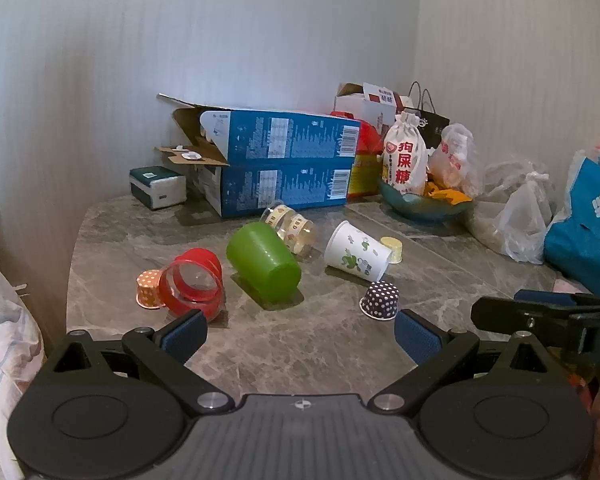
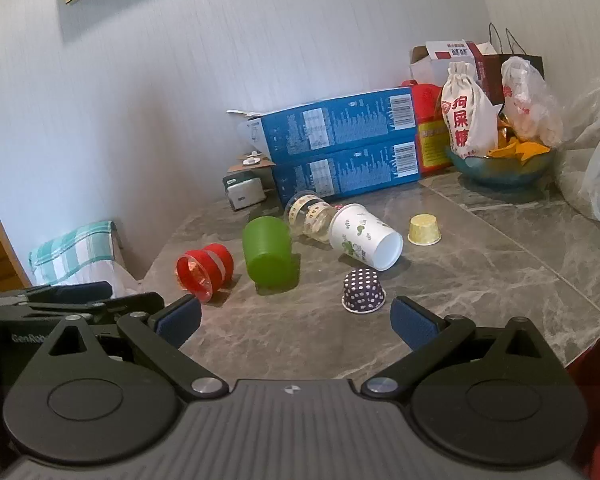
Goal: Flip cup upright
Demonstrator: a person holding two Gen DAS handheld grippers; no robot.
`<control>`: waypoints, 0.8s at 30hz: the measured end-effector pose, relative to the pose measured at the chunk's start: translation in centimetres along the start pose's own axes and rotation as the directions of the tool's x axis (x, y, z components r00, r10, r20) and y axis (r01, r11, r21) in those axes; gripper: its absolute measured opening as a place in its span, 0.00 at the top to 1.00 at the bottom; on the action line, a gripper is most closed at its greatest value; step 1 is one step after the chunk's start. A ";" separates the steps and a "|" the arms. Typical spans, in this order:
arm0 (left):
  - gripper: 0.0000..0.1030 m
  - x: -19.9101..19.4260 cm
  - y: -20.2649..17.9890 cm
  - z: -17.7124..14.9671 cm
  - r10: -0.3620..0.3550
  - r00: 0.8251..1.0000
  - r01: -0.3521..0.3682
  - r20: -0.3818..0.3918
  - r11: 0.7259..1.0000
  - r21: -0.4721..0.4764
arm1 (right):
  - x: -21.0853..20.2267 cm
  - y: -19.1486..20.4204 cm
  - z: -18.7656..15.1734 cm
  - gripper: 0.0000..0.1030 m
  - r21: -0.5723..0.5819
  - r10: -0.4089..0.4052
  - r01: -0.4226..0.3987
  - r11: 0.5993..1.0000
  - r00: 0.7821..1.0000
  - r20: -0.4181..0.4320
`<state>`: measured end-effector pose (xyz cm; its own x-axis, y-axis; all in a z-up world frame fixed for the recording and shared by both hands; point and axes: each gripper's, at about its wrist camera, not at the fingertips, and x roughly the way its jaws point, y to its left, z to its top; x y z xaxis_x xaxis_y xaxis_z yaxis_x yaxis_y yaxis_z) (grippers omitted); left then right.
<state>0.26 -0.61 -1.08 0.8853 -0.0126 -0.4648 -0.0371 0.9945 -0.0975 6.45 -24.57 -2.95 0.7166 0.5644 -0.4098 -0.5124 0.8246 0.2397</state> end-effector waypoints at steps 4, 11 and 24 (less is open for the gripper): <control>0.02 0.0 -0.1 0.0 -0.005 1.000 0.005 -0.002 1.000 0.001 | 0.0 0.0 0.0 0.01 -0.001 -0.002 0.002 1.000 1.000 0.001; 0.02 -0.1 0.0 -0.1 -0.004 1.000 0.004 -0.001 1.000 0.001 | 0.0 0.0 0.0 0.01 -0.007 0.004 -0.004 1.000 1.000 -0.006; 0.02 -0.1 -0.1 -0.1 -0.009 1.000 0.009 -0.001 1.000 0.001 | 0.0 -0.1 0.0 0.01 -0.001 0.020 -0.020 1.000 1.000 -0.008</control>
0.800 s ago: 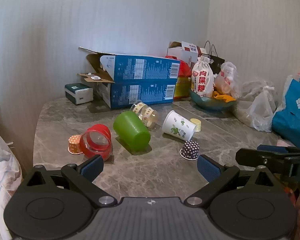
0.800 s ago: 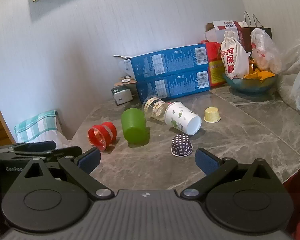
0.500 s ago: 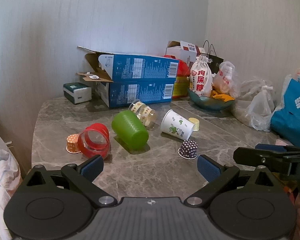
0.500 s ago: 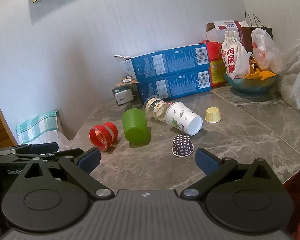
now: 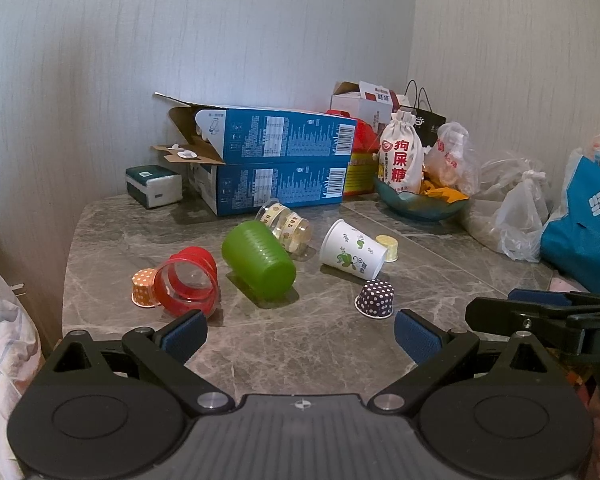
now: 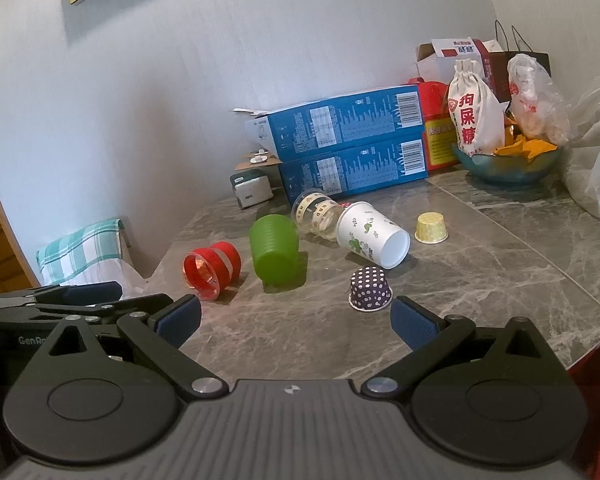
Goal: Flip cup upright
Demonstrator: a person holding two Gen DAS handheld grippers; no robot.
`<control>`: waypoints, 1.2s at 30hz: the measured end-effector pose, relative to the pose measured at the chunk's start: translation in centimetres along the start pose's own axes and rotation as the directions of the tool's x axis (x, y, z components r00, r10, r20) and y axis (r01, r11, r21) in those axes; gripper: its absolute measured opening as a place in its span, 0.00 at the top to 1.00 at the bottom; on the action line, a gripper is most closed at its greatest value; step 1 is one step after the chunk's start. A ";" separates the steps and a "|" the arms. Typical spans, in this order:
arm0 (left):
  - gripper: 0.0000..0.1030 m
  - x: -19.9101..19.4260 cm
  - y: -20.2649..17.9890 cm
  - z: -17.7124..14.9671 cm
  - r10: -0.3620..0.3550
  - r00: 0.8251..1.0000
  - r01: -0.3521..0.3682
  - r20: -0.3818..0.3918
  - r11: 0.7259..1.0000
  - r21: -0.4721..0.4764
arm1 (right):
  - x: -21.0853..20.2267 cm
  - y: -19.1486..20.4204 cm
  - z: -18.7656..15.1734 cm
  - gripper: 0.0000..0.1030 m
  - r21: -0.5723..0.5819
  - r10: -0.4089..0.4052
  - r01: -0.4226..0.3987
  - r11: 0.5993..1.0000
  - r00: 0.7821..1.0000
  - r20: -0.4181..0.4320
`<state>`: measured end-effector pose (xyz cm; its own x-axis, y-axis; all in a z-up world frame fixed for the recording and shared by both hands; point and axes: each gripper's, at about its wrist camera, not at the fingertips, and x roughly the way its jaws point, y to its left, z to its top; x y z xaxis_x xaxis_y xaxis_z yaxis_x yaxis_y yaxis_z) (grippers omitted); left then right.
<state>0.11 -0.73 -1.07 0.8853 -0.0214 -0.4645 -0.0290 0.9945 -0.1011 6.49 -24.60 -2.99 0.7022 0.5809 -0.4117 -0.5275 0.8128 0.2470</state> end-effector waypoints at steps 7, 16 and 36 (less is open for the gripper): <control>0.02 0.1 0.0 -0.1 -0.004 1.000 0.004 -0.002 1.000 -0.009 | 0.1 -0.1 0.0 0.01 0.002 -0.002 0.002 1.000 1.000 -0.007; 0.02 0.4 0.4 -0.4 -0.005 1.000 0.005 -0.007 1.000 -0.020 | 0.5 0.2 -0.1 0.01 -0.004 0.003 -0.003 1.000 1.000 -0.017; 0.02 0.8 1.1 -0.5 -0.004 1.000 0.003 -0.016 0.999 -0.032 | 1.1 0.7 0.0 0.01 -0.015 0.001 -0.001 1.000 0.999 -0.033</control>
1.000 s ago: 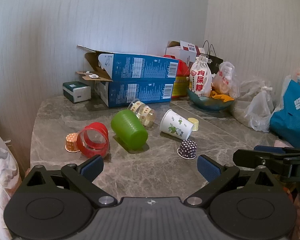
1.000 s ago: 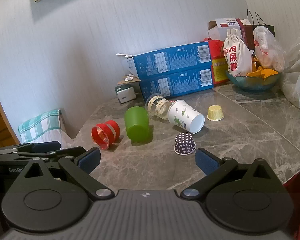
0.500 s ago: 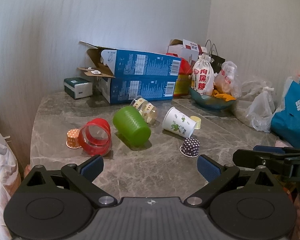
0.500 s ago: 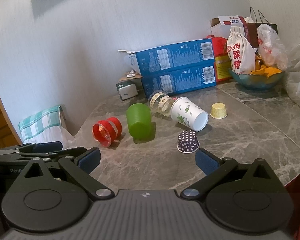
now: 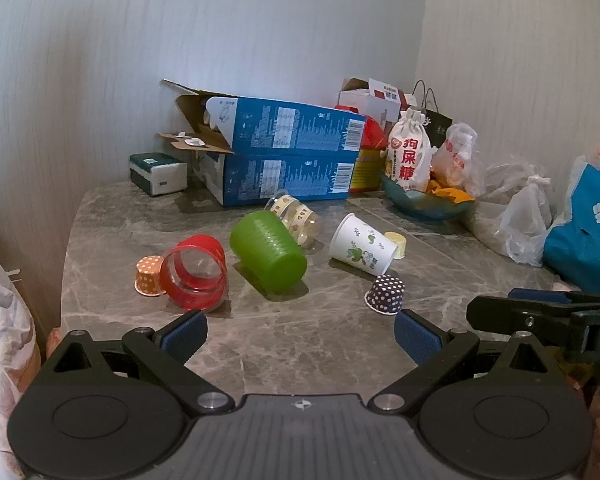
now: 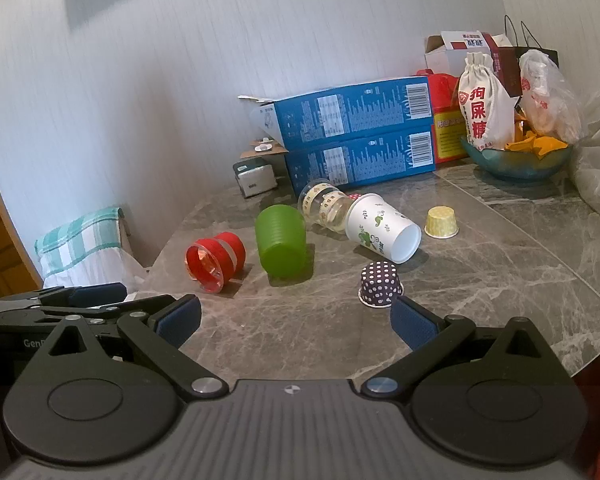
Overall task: Flip cup upright
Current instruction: 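Move the right gripper to the fallen green cup and close around it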
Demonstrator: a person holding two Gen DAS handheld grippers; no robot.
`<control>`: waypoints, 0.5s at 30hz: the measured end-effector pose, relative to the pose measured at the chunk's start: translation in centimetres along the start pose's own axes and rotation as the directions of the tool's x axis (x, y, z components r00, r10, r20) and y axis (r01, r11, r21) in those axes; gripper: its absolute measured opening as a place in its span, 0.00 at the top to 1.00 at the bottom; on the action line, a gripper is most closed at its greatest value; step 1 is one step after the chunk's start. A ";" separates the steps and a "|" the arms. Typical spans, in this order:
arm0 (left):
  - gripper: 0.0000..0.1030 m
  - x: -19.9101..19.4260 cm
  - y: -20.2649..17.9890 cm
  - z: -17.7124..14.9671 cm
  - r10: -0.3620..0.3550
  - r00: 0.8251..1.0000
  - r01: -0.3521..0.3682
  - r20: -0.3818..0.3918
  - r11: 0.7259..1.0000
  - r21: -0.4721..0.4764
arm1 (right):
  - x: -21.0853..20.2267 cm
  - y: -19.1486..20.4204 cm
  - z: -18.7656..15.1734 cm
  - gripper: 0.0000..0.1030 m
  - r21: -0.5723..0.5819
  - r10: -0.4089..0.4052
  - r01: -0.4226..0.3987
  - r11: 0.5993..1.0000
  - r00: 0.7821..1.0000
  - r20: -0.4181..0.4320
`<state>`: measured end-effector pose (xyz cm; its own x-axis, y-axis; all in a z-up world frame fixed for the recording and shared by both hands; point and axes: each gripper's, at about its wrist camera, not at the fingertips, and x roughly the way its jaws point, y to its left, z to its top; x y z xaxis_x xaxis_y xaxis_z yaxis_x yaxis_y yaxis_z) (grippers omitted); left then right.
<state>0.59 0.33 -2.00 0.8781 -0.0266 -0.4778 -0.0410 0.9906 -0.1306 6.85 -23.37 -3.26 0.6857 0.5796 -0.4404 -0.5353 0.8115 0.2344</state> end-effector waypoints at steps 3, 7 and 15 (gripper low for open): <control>0.02 0.1 0.3 0.1 -0.004 1.000 0.004 -0.001 1.000 -0.001 | 0.1 0.1 0.2 0.01 0.002 -0.006 0.006 1.000 1.000 0.004; 0.02 0.3 0.6 0.1 -0.007 1.000 0.007 0.001 1.000 -0.004 | 0.5 0.4 0.3 0.01 -0.003 -0.004 0.004 1.000 1.000 0.003; 0.02 0.7 3.2 0.1 0.012 1.000 -0.012 0.015 0.999 -0.034 | 2.7 1.7 2.6 0.01 -0.055 -0.004 0.001 0.998 0.999 -0.049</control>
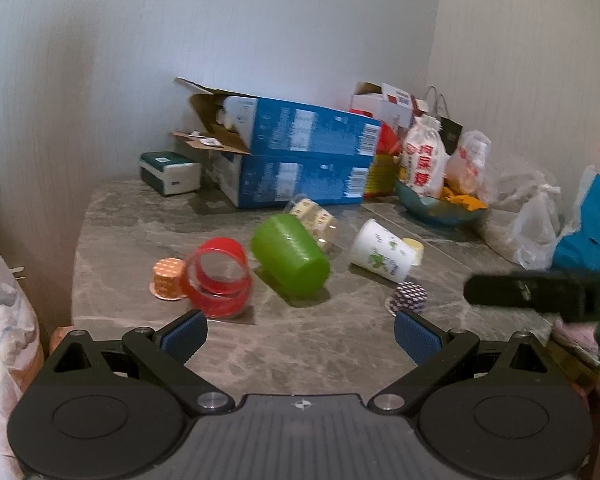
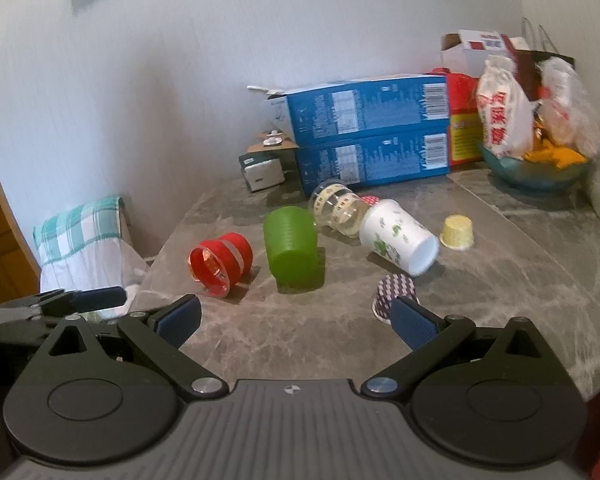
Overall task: Flip cup upright
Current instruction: 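Move the right gripper to the fallen green cup and close around it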
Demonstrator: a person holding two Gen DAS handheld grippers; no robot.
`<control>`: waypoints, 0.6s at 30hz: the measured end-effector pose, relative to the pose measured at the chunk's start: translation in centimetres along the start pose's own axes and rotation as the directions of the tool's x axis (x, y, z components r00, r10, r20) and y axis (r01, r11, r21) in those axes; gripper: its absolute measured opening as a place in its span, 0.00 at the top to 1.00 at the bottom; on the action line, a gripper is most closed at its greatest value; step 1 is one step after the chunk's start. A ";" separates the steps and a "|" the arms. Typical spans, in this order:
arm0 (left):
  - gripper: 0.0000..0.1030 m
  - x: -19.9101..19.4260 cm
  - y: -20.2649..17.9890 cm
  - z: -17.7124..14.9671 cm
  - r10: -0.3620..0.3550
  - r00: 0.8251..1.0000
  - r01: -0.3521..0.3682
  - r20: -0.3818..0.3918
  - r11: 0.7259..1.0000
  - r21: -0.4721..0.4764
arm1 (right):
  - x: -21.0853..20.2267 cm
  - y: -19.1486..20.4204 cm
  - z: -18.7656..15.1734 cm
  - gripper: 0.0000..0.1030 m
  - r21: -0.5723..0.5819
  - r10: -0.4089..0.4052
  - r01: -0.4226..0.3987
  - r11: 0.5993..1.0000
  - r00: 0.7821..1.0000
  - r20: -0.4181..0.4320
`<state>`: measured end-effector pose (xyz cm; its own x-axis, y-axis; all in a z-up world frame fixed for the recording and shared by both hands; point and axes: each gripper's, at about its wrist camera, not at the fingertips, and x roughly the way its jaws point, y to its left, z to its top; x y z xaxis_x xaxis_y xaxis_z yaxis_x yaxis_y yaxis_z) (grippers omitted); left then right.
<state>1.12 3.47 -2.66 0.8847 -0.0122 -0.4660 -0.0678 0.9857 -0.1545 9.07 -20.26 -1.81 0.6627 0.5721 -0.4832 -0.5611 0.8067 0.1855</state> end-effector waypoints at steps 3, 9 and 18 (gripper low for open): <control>0.02 0.0 1.1 -0.1 0.030 0.999 -0.030 0.011 0.999 -0.010 | 2.7 0.5 2.6 0.01 -0.049 0.009 -0.012 0.999 0.998 -0.060; 0.02 0.1 3.8 0.0 0.015 1.000 -0.016 -0.012 0.998 -0.064 | 11.1 1.4 7.1 0.01 -0.045 0.047 -0.059 0.997 0.970 -0.237; 0.02 -1.0 8.0 -0.5 0.101 0.994 -0.104 -0.028 0.986 -0.133 | 21.3 -0.1 8.6 0.13 -0.036 -0.025 0.010 0.999 0.885 -0.464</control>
<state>-0.50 11.32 -3.87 0.8599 0.0826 -0.5036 -0.2200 0.9504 -0.2197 27.54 -6.90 -4.77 0.3704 0.4175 -0.8298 -0.5720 0.8064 0.1504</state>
